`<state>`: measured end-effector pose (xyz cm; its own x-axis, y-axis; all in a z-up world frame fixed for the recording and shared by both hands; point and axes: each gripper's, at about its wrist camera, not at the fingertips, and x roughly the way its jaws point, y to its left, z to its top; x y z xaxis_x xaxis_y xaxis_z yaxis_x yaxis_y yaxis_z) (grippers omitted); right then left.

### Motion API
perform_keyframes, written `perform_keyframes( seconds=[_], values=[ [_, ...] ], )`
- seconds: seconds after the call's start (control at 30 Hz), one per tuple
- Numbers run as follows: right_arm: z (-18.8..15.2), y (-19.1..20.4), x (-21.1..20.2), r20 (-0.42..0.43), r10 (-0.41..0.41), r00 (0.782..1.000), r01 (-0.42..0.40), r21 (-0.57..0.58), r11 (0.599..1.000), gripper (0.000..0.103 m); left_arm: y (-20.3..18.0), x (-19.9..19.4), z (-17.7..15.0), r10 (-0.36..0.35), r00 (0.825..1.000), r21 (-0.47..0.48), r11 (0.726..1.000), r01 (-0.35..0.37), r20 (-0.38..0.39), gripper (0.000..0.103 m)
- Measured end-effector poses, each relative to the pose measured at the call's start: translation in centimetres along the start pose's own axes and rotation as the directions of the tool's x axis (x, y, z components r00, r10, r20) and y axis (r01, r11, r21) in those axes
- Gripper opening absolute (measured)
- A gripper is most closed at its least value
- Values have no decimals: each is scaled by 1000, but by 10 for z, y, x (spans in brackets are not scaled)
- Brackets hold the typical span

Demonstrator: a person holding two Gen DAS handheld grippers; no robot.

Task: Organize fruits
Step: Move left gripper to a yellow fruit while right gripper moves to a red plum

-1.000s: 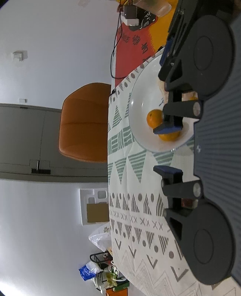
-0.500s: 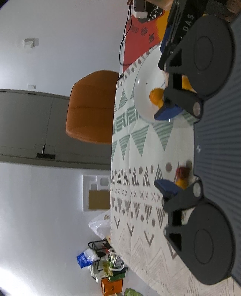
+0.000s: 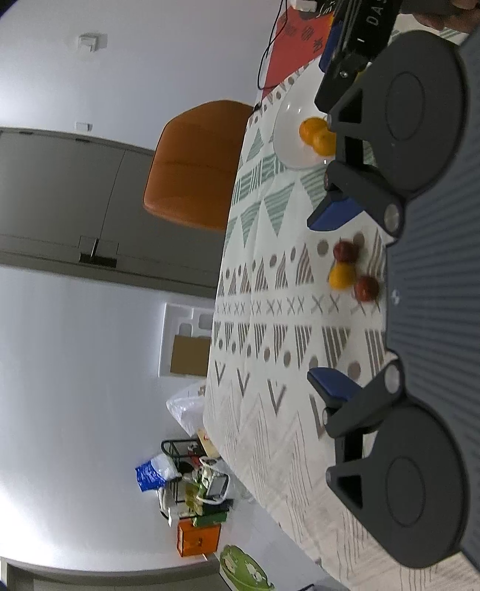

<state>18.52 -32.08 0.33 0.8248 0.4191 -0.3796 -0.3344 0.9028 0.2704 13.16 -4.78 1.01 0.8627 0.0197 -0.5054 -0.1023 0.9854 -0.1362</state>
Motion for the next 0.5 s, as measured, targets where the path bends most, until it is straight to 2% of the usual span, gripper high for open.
perform_keyframes(
  seconds=[0.5],
  values=[
    [-8,36,16,-47,62,997,-64,-47,997,84,49,-6,-16,7,1000,-85,996,-8,-8,79]
  ],
)
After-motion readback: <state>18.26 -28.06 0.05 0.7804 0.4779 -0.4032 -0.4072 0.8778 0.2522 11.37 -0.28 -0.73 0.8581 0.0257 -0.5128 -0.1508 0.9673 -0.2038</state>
